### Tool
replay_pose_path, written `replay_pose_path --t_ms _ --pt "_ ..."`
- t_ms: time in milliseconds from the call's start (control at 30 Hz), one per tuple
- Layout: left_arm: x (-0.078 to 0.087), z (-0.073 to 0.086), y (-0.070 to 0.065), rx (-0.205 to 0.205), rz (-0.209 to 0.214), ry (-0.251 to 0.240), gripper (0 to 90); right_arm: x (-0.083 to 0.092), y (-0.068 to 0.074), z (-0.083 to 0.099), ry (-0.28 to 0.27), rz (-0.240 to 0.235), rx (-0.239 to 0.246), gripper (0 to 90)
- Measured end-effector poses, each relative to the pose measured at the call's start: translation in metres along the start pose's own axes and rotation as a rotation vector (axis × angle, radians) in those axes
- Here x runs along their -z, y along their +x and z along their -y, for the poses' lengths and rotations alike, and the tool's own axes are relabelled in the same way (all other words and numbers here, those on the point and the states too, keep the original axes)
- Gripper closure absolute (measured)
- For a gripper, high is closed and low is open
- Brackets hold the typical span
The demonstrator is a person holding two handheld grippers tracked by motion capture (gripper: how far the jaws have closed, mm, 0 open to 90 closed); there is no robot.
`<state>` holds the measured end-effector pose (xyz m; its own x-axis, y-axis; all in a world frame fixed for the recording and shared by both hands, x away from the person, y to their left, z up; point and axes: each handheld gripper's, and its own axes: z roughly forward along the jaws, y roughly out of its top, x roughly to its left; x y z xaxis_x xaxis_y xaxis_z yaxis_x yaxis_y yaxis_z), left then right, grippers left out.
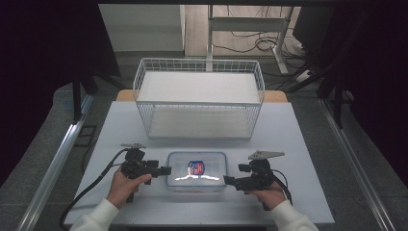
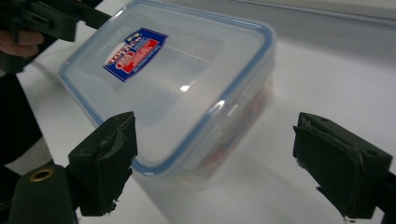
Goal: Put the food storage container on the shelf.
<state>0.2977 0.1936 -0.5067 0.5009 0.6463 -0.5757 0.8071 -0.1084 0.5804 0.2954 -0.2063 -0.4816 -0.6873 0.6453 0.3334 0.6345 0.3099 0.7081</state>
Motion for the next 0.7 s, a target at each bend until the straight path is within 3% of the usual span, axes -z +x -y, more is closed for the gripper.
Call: replay_pose_path --t_ms 167,400,700 --pt "-0.007 -0.001 0.004 0.021 0.035 0.029 14.8 -0.011 -0.003 -0.005 0.021 -0.067 -0.052 11.6" --pt "-0.014 -0.001 0.006 0.040 0.090 0.044 17.8 -0.031 -0.009 -0.012 0.064 -0.126 -0.119 10.2" --pt "-0.021 -0.002 0.010 0.076 0.147 0.061 23.9 -0.045 -0.016 -0.015 0.103 -0.170 -0.199 13.2"
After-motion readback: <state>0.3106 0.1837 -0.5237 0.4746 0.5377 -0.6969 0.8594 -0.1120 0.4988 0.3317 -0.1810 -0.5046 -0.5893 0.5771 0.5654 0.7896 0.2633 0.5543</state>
